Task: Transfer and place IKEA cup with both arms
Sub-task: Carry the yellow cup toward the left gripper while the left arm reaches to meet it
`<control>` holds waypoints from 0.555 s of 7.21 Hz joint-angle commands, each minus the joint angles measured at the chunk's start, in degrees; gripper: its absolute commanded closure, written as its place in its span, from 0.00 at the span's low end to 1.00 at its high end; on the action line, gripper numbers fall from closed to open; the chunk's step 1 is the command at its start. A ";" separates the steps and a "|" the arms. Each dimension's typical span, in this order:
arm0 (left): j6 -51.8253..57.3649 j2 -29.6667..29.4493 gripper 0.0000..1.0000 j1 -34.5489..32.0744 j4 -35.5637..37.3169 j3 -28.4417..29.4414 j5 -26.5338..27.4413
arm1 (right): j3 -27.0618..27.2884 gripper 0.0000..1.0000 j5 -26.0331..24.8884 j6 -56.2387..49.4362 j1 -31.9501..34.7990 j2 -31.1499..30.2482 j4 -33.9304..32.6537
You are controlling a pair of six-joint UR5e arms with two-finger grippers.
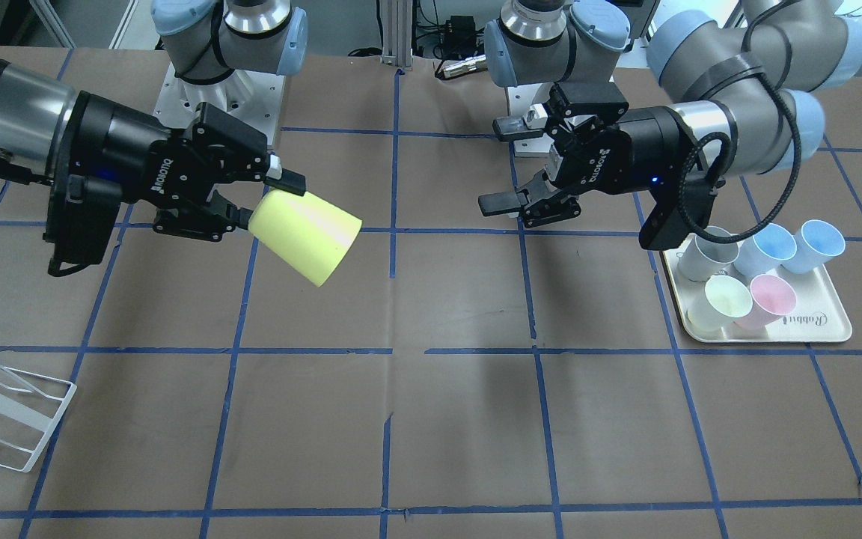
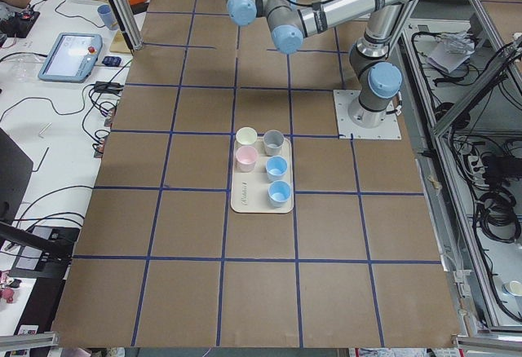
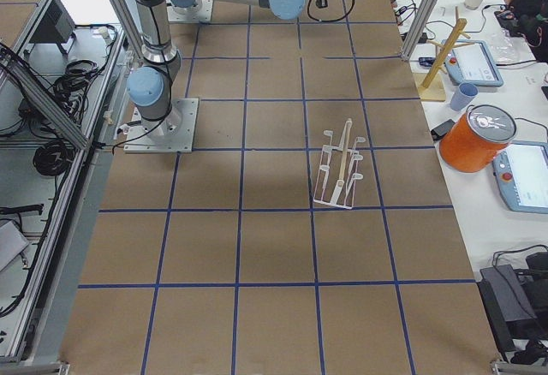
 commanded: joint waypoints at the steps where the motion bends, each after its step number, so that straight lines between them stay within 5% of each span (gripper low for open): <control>1: 0.93 -3.95 0.00 -0.24 13.57 -5.89 -8.25 | 0.02 0.89 6.57 4.21 3.28 -0.01 0.22; 4: 4.10 -6.52 0.00 -4.46 13.78 -1.42 -8.34 | 0.11 0.89 7.38 7.73 5.40 0.26 0.14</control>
